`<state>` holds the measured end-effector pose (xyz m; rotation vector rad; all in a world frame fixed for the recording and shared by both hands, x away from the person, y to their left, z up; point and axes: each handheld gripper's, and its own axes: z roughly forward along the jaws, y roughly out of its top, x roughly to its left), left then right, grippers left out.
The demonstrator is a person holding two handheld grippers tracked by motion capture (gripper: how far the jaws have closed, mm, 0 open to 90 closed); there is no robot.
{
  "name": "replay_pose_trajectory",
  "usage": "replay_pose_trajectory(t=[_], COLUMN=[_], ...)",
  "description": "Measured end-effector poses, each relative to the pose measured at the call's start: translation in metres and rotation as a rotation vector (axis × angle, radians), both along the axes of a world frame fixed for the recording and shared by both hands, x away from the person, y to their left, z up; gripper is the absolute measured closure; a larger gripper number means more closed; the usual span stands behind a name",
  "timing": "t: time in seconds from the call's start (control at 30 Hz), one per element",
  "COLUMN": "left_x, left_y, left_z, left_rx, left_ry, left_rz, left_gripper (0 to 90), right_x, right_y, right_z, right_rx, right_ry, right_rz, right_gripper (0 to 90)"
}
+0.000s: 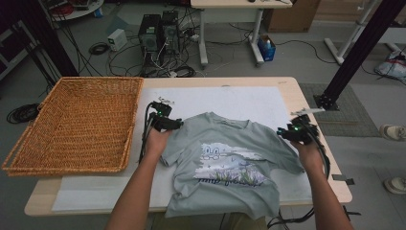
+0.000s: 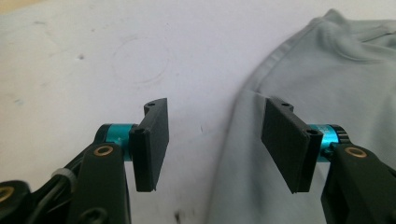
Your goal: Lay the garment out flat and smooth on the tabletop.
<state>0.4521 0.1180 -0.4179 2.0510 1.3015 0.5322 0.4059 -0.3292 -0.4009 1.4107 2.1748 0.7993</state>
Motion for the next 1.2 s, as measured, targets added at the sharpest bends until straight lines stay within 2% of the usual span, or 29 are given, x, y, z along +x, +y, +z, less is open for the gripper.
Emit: replay_pose_trajectory(t=[0.07, 0.13, 0.17, 0.23, 0.27, 0.3, 0.33, 0.37, 0.4, 0.43, 0.47, 0.53, 0.57, 0.6, 0.63, 0.67, 0.7, 0.73, 0.77, 0.8, 0.83, 0.87, 0.9, 0.97, 1.0, 1.03, 1.1, 1.17, 1.2], left_x=[0.01, 0.017, 0.019, 0.02, 0.02, 0.021, 0.022, 0.023, 0.024, 0.025, 0.027, 0.03, 0.03, 0.034, 0.034, 0.038, 0.04, 0.04, 0.04, 0.04, 0.04, 0.037, 0.034, 0.025, 0.025, 0.014, -0.001, -0.016, -0.022], left_y=[-0.002, -0.004, -0.005, -0.006, -0.006, -0.004, -0.005, -0.006, -0.008, -0.007, -0.005, 0.002, 0.002, 0.006, 0.006, 0.008, 0.008, 0.008, 0.008, 0.01, 0.01, 0.01, 0.01, 0.01, 0.01, 0.007, 0.004, 0.001, 0.0], left_z=[-0.007, -0.014, -0.017, -0.02, -0.02, -0.017, -0.015, -0.014, -0.012, -0.011, -0.009, -0.005, -0.005, -0.002, -0.002, 0.002, 0.003, 0.005, 0.005, 0.006, 0.006, 0.006, 0.007, 0.008, 0.008, 0.01, 0.011, 0.009, 0.008], left_rx=[0.002, 0.01, 0.002, 0.003, 0.003, 0.003, 0.015, 0.035, 0.073, 0.084, 0.078, 0.078, 0.078, 0.089, 0.089, 0.111, 0.114, 0.137, 0.119, 0.09, 0.09, 0.086, 0.063, 0.027, 0.027, 0.017, -0.008, -0.016, -0.016], left_ry=[0.015, 0.035, 0.049, 0.052, 0.052, 0.072, 0.083, 0.092, 0.083, 0.07, 0.058, 0.038, 0.038, 0.025, 0.025, 0.0, -0.007, -0.017, -0.026, -0.009, -0.009, 0.007, 0.011, -0.006, -0.006, -0.026, -0.055, -0.082, -0.087], left_rz=[-0.021, -0.044, -0.054, -0.051, -0.051, -0.062, -0.067, -0.067, -0.059, -0.038, -0.006, 0.053, 0.053, 0.088, 0.088, 0.126, 0.143, 0.171, 0.193, 0.192, 0.192, 0.178, 0.171, 0.169, 0.169, 0.142, 0.122, 0.109, 0.098], left_gripper=[41.8, 41.8, 42.9, 52.4, 57.2, 72.0, 88.8, 89.0, 89.3, 89.4, 89.4, 89.4, 89.4, 89.3, 89.3, 89.3, 89.2, 88.5, 80.3, 67.1, 62.6, 57.4, 55.1, 51.7, 51.4, 51.3, 50.9, 50.9, 50.8], right_x=[0.02, 0.03, 0.032, 0.033, 0.033, 0.035, 0.037, 0.04, 0.044, 0.048, 0.052, 0.061, 0.066, 0.071, 0.071, 0.082, 0.087, 0.092, 0.096, 0.097, 0.097, 0.095, 0.092, 0.079, 0.07, 0.062, 0.032, 0.002, -0.014], right_y=[0.011, 0.02, 0.024, 0.025, 0.025, 0.027, 0.029, 0.03, 0.032, 0.033, 0.035, 0.037, 0.04, 0.044, 0.044, 0.049, 0.052, 0.054, 0.056, 0.058, 0.058, 0.055, 0.05, 0.034, 0.024, 0.016, -0.008, -0.031, -0.041], right_z=[-0.012, -0.023, -0.028, -0.03, -0.03, -0.03, -0.03, -0.03, -0.029, -0.029, -0.027, -0.022, -0.018, -0.015, -0.015, -0.01, -0.008, -0.009, -0.01, -0.011, -0.011, -0.011, -0.009, -0.003, 0.0, 0.003, 0.006, 0.003, -0.001], right_rx=[-0.012, -0.032, -0.058, -0.047, -0.047, -0.077, -0.098, -0.107, -0.119, -0.125, -0.128, -0.137, -0.155, -0.181, -0.181, -0.184, -0.178, -0.173, -0.187, -0.196, -0.196, -0.147, -0.117, -0.018, 0.028, 0.045, 0.07, 0.088, 0.113], right_ry=[0.036, 0.085, 0.098, 0.089, 0.089, 0.076, 0.069, 0.066, 0.053, 0.036, 0.011, -0.068, -0.104, -0.137, -0.137, -0.18, -0.181, -0.187, -0.19, -0.197, -0.197, -0.191, -0.194, -0.227, -0.242, -0.251, -0.258, -0.226, -0.219], right_rz=[0.035, 0.077, 0.094, 0.107, 0.107, 0.152, 0.154, 0.149, 0.141, 0.128, 0.109, 0.075, 0.082, 0.085, 0.085, 0.07, 0.043, 0.021, -0.002, -0.021, -0.021, -0.035, -0.048, -0.087, -0.102, -0.112, -0.155, -0.202, -0.225], right_gripper=[58.4, 63.6, 65.8, 73.8, 73.8, 88.2, 88.7, 89.0, 89.1, 89.1, 89.1, 89.0, 88.9, 88.9, 88.9, 88.8, 88.1, 83.1, 79.8, 75.6, 75.6, 69.7, 67.0, 64.9, 64.6, 64.4, 64.4, 64.1, 64.1])
